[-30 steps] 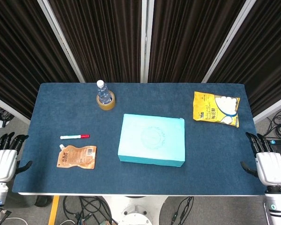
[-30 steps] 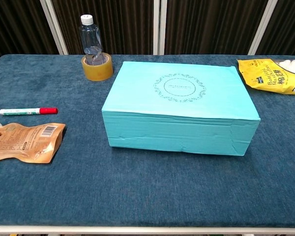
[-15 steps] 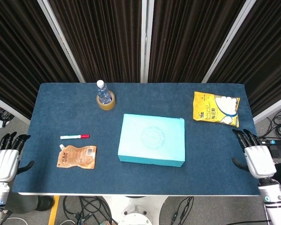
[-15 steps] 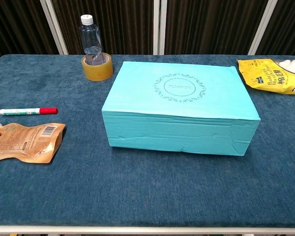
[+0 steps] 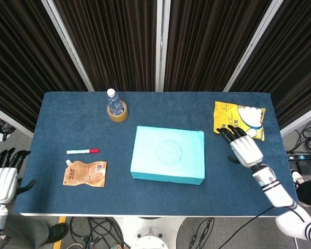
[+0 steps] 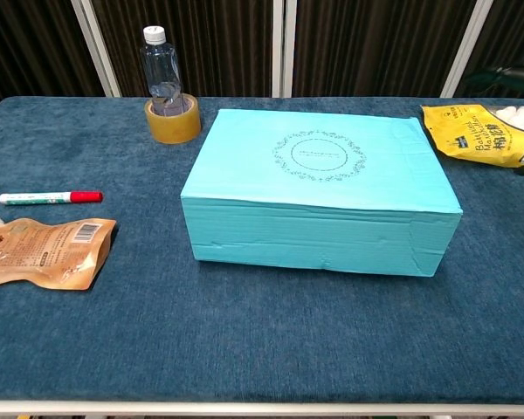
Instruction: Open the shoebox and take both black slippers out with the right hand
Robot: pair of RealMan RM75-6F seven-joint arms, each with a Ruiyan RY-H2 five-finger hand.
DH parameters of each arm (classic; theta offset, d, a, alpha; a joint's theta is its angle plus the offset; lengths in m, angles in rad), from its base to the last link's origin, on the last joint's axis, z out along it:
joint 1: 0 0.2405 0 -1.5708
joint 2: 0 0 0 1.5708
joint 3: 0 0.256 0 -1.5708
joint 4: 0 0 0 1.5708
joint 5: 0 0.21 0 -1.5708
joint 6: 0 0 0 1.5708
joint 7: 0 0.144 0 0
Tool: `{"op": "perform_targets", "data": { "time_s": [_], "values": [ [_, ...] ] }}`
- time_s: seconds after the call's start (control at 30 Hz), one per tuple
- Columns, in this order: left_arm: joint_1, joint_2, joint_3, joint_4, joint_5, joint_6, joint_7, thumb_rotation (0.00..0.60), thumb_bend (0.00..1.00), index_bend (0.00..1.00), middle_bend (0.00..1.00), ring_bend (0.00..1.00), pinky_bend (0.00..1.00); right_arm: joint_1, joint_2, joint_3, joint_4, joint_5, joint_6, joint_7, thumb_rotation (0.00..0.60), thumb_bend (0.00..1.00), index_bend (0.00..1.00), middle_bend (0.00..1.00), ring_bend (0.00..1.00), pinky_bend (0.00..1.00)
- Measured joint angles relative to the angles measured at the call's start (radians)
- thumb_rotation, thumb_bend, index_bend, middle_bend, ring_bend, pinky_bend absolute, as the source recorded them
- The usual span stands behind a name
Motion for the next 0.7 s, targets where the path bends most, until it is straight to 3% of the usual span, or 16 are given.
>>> {"op": "perform_targets", "data": {
  "time_s": [0.3, 0.7],
  "values": [
    [-0.006, 0.006, -0.004, -0.012, -0.002, -0.01, 0.009, 0.6, 0.17, 0.16, 0.17, 0.07, 0.07, 0.054, -0.183, -0.039, 0.26, -0.048, 0.057, 0.12, 0.6, 0.01, 0.08, 0.13, 0.04, 0.13],
    [-0.015, 0.015, -0.005, -0.027, -0.007, -0.028, 0.009, 0.6, 0.17, 0.16, 0.17, 0.07, 0.07, 0.092, -0.336, -0.066, 0.492, -0.068, 0.176, 0.218, 0.6, 0.01, 0.09, 0.13, 0.04, 0.11]
  ]
}}
